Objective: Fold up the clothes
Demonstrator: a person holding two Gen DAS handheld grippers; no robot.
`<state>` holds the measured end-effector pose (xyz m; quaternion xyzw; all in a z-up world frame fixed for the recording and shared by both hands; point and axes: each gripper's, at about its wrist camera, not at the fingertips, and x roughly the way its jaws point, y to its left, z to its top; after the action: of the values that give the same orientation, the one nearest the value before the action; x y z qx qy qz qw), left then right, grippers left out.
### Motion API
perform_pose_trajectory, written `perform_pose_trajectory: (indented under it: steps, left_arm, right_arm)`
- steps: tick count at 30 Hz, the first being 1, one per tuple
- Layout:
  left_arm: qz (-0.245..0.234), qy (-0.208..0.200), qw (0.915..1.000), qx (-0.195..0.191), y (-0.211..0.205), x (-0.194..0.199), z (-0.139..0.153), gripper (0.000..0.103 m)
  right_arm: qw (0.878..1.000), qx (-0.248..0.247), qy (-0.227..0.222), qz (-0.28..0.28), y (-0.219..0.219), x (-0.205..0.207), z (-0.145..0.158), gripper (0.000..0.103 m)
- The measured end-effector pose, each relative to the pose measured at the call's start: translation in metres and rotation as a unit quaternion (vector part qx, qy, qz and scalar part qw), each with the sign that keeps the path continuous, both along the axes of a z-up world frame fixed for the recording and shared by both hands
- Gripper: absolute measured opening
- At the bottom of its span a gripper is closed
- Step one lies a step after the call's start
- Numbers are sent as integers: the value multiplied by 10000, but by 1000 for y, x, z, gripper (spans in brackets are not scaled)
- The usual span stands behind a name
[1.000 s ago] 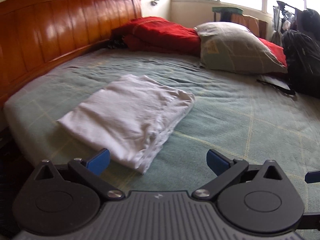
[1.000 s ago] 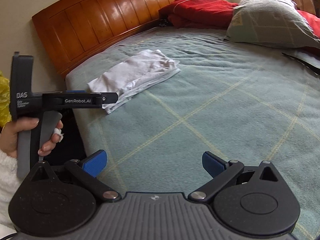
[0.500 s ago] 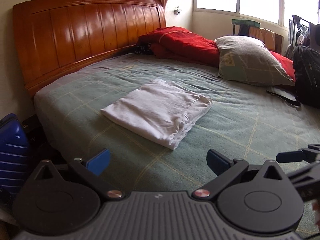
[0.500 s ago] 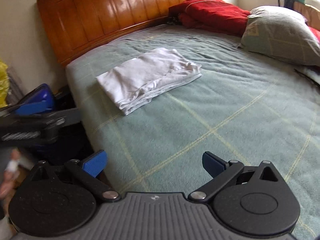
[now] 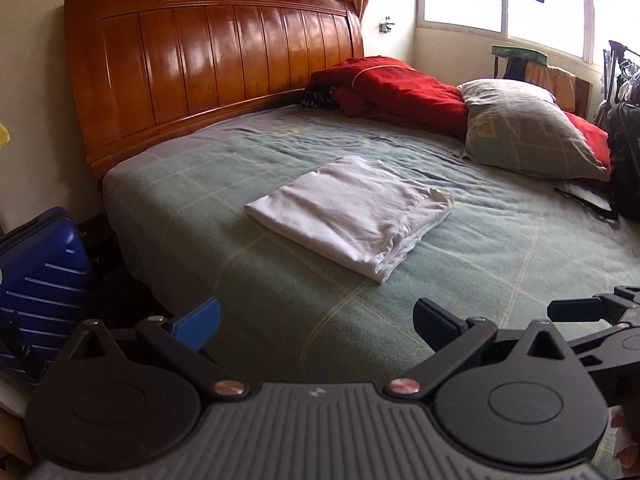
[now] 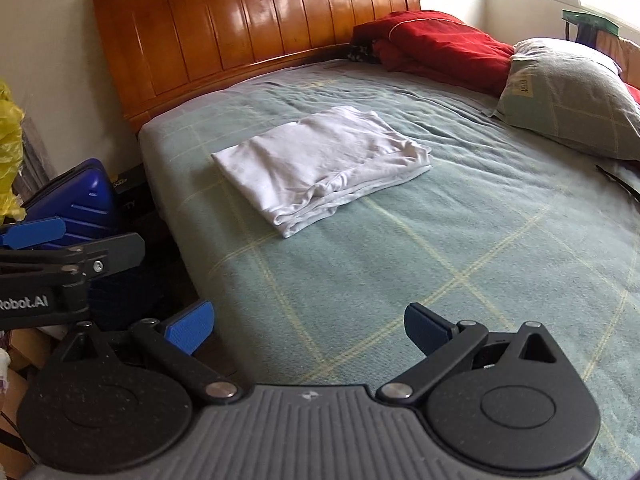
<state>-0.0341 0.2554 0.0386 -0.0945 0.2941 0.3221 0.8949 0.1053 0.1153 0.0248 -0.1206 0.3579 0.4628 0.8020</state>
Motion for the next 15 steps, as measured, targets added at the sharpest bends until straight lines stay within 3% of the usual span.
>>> perform_pose_trajectory:
  steps: [15]
  left_arm:
    - [-138,-82,9997,-190,-1,-8,-1,102]
  right_arm:
    - [9999,-95,-117,42,6,-12,1,103]
